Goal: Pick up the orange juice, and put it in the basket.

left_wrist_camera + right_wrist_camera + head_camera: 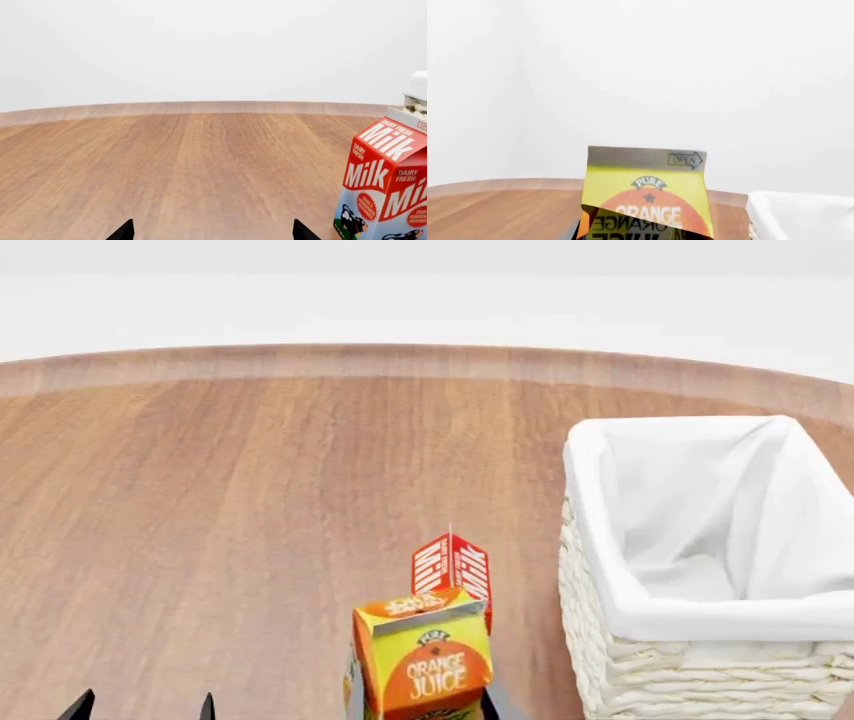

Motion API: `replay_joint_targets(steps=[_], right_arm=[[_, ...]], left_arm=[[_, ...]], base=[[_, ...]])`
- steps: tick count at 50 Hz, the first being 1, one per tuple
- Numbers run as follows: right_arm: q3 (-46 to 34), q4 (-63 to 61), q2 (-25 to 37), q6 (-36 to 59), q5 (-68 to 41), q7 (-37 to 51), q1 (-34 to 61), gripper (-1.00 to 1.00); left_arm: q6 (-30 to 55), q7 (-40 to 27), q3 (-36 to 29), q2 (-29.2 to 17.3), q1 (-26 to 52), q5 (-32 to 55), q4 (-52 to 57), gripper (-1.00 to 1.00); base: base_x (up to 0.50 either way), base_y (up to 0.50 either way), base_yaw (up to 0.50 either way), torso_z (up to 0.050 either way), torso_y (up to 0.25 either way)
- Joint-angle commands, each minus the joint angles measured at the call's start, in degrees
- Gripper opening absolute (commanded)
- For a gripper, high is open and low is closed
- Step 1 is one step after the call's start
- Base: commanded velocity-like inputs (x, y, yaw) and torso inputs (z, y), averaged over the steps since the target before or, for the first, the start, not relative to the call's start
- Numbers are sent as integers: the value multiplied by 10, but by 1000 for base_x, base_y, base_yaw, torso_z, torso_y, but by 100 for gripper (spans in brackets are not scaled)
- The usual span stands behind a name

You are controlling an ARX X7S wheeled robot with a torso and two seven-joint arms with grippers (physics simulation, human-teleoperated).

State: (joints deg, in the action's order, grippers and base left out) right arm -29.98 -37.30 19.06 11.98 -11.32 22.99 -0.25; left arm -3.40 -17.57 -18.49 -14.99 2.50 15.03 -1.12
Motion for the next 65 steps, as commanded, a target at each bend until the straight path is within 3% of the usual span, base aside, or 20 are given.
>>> replay_joint_targets(steps=[1,49,65], right_arm=[[19,-51,-6,45,3,7,32,-100],[135,-154,-17,271,-96,63,231,-100],[180,-145,-2,292,-116,68,264,-100]], left_arm=[[-1,-2,-2,-2,1,2,0,100],[-4,-9,-11,-8,3,8,-1,100],[-5,-11,-13,-10,4,10,-1,100]], base=[[0,0,0,0,0],[0,0,0,0,1],[0,0,0,0,1]])
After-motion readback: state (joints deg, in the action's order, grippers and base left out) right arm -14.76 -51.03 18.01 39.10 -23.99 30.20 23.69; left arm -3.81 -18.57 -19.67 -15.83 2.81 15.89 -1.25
